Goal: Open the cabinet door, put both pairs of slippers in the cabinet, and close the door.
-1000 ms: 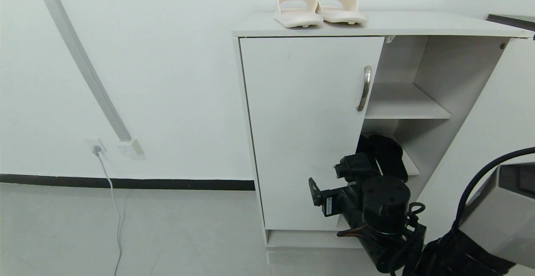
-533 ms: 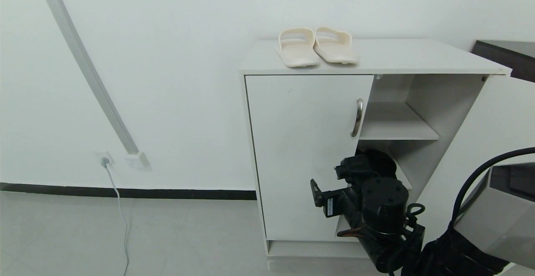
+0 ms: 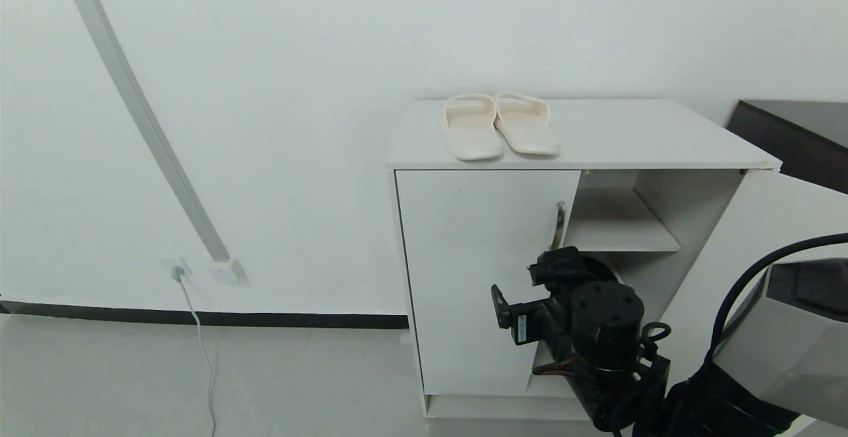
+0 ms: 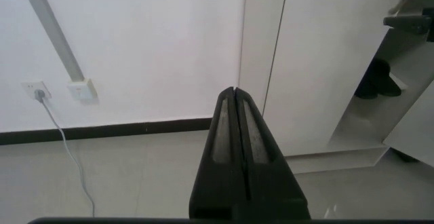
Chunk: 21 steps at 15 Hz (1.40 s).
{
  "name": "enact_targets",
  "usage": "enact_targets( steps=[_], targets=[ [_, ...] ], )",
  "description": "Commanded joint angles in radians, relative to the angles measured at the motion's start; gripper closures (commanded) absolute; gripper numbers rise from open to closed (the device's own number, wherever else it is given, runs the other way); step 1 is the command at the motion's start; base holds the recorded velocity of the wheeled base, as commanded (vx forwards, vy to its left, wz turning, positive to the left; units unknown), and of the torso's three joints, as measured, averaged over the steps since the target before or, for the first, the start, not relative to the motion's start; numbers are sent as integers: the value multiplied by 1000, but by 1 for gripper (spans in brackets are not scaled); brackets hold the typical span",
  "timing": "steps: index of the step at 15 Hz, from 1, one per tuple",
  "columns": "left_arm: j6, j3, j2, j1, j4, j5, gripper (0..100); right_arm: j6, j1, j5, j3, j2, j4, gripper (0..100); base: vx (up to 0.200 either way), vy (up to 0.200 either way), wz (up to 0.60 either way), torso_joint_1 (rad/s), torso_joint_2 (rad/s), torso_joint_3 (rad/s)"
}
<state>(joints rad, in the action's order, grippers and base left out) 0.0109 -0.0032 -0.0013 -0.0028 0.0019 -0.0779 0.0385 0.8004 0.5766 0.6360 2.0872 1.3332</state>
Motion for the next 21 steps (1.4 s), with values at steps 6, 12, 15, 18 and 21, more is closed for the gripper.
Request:
enact_targets(
  steps=[6,12,15,18,21],
  targets=[
    [0,0,1,0,0,0,100,0,2,0,-2,4,1,0,0,0,0,200,-512,-315],
    [0,0,1,0,1,0,100,0,5,0,-4,2,3,0,0,0,0,236,-557,-324],
    [0,0,1,0,0,0,100,0,5,2,-4,-3,3,0,0,0,0,263,-600,-338],
    [0,0,1,0,0,0,100,0,5,2,-5,-3,3,0,0,0,0,230,-504,-272],
    [-2,0,1,0,0,1,100,0,3,2,-7,-3,3,0,0,0,0,180,-377,-207]
  ],
)
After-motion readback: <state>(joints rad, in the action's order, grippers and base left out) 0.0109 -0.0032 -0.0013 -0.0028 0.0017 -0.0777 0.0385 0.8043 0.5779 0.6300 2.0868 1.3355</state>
